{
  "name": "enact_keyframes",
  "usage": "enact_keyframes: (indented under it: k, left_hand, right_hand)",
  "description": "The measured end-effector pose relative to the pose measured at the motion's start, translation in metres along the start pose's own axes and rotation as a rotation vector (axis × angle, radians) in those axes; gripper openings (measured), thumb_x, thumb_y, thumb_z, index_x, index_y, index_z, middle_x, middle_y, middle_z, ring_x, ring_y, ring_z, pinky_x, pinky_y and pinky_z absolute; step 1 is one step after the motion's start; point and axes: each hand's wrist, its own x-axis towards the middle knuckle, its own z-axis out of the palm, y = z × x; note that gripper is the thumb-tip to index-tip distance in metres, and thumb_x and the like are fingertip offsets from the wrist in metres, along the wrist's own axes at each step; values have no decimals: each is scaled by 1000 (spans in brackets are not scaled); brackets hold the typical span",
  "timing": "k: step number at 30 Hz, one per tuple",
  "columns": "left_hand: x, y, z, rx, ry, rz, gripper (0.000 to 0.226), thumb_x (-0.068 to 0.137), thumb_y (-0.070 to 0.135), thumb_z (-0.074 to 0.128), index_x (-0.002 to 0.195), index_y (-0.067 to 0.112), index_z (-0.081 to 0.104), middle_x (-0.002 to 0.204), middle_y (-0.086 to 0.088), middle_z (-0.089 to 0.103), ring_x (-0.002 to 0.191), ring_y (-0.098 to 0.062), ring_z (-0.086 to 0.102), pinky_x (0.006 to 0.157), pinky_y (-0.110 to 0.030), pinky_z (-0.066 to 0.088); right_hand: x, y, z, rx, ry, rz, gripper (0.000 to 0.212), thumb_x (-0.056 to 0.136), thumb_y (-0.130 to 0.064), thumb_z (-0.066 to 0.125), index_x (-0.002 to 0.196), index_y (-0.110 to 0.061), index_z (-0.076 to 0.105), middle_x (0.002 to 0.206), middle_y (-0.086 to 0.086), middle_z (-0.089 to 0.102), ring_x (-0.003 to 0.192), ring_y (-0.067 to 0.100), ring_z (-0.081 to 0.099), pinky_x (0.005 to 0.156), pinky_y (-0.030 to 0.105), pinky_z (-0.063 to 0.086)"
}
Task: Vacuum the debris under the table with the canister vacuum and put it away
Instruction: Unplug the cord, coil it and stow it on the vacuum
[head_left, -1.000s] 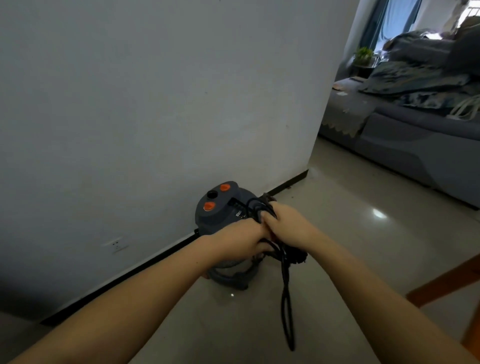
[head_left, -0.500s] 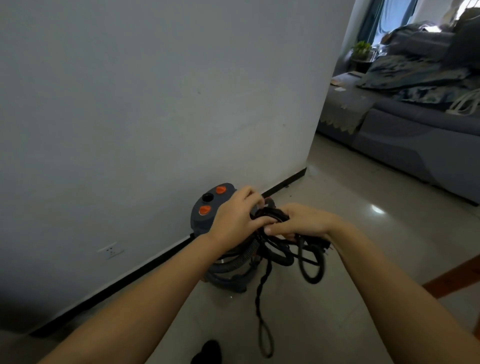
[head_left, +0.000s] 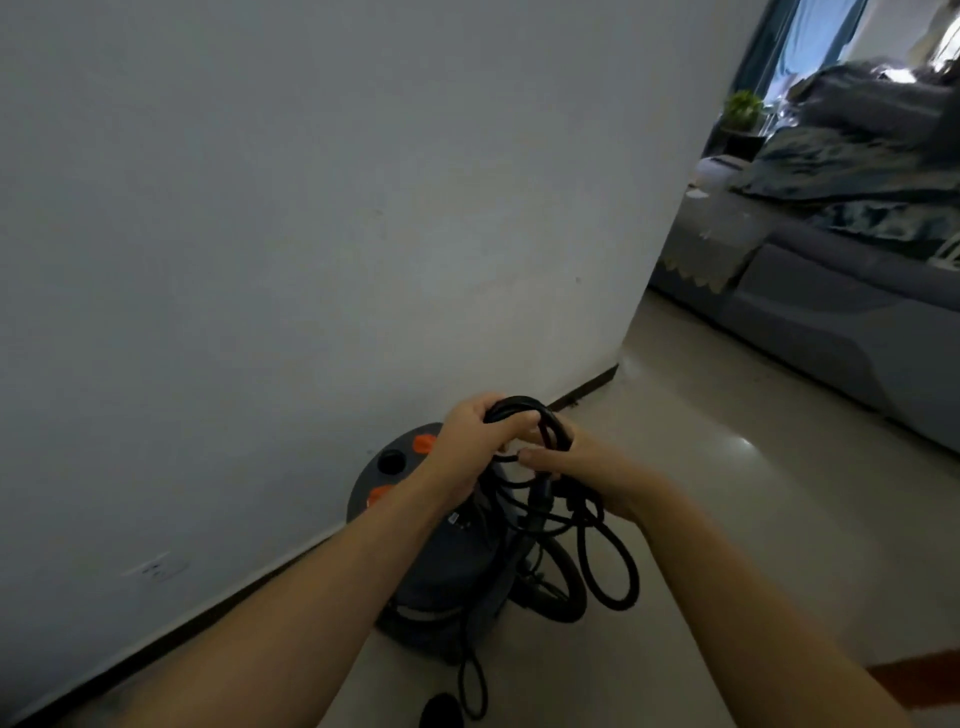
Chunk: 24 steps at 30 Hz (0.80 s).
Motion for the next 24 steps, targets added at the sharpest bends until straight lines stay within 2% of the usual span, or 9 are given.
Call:
enact_keyframes:
  k: [2, 6, 9, 12, 15, 18, 20, 22, 24]
  left_hand:
    - [27, 4, 2, -97, 18, 0, 7, 87, 9, 65, 81, 9, 63, 56, 9, 61, 52, -5, 56, 56, -22, 47]
    - [83, 4, 6, -260, 72, -51, 26, 87, 21, 66, 65, 12, 54, 46, 4, 43, 47, -14, 41, 55, -31, 38]
    - [125, -1, 10, -434, 247, -138, 46, 90, 26, 63, 51, 17, 41, 42, 4, 32, 38, -11, 33, 47, -24, 34]
    - [160, -9, 15, -674, 429, -229, 53, 93, 27, 59, 45, 19, 38, 37, 6, 28, 32, -9, 29, 41, -20, 34]
    - [187, -26, 24, -913, 641, -262, 49, 94, 31, 57, 53, 16, 33, 37, 5, 24, 31, -9, 26, 44, -23, 38]
    - [211, -38, 42, -1084, 863, -263, 46, 93, 35, 58, 57, 16, 36, 38, 5, 24, 33, -9, 26, 50, -26, 34]
    - [222, -48, 56, -1144, 950, -278, 47, 94, 37, 56, 57, 16, 36, 39, 5, 24, 36, -10, 28, 52, -27, 35]
    - [229, -64, 71, -1221, 1015, -274, 48, 95, 37, 53, 56, 16, 35, 41, 4, 26, 40, -11, 31, 55, -29, 36]
    - [235, -79, 84, -1280, 1075, -251, 47, 97, 38, 50, 57, 16, 35, 42, 3, 30, 43, -13, 35, 56, -29, 38]
  right_hand:
    - [22, -2, -16, 137, 17, 20, 34, 91, -13, 63, 121, -26, 53, 114, 1, 68, 100, 14, 69, 79, 21, 56]
    - [65, -5, -47, 198, -12, 53, 42, 90, -12, 64, 130, -13, 50, 119, 19, 64, 105, 28, 67, 94, 39, 53]
    - [97, -11, -68, 298, -100, 62, 37, 85, -15, 67, 119, -22, 55, 107, 10, 67, 89, 20, 69, 77, 33, 54]
    - [135, -12, -97, 241, -248, 105, 32, 87, -18, 66, 117, -26, 57, 106, 10, 67, 90, 22, 68, 69, 32, 56]
    - [177, -13, -125, 71, -352, 190, 37, 90, -21, 64, 124, -22, 51, 110, 11, 65, 88, 21, 69, 70, 33, 58]
    - [225, -11, -145, -302, -459, 168, 46, 87, -24, 67, 127, -15, 47, 111, 9, 64, 91, 18, 68, 68, 29, 57]
    - [250, -10, -156, -464, -554, 136, 41, 86, -25, 67, 122, -14, 51, 109, 9, 65, 92, 18, 66, 67, 28, 56]
    - [270, -7, -166, -574, -685, 130, 32, 85, -23, 66, 115, -13, 59, 106, 9, 68, 95, 20, 67, 82, 34, 57]
    - [288, -4, -171, -687, -828, 152, 20, 90, -16, 62, 110, -14, 62, 104, 5, 69, 92, 15, 67, 80, 24, 56]
